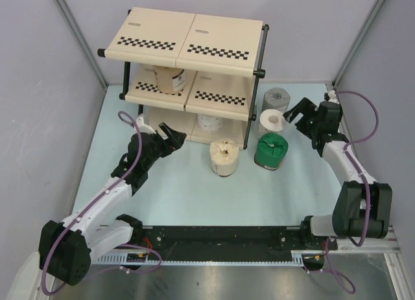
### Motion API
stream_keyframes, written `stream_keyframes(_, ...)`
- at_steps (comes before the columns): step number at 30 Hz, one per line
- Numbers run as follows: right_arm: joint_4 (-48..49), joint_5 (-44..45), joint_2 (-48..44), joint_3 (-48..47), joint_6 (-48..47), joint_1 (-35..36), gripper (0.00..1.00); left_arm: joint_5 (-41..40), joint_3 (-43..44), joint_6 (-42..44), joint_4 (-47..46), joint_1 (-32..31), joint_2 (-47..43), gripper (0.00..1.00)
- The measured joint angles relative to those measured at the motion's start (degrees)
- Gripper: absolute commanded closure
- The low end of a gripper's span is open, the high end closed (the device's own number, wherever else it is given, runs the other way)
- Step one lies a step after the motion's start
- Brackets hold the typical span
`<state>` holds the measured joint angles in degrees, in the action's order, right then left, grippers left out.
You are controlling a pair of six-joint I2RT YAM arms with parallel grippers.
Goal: Place and organize the paper towels onto the shelf
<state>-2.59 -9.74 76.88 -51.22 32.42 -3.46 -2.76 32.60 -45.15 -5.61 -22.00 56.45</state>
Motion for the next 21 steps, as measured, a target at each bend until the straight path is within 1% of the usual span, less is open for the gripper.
stream_keyframes(8,-3.1,-0.9,8.7,-4.1,0.0,0.5,0.02,1.3,0.0,2.0,2.7,0.0,0.0,0.11)
stream_keyframes(17,-4.5,-0.9,11.2,-5.8,-1.0,2.4,0.02,2.3,0.0,2.4,3.2,-0.1,0.0,0.11)
stream_keyframes(21,-4.5,-0.6,12.6,-6.3,-1.1,2.6,0.04,3.0,0.0,2.7,3.2,-0.1,0.0,0.11)
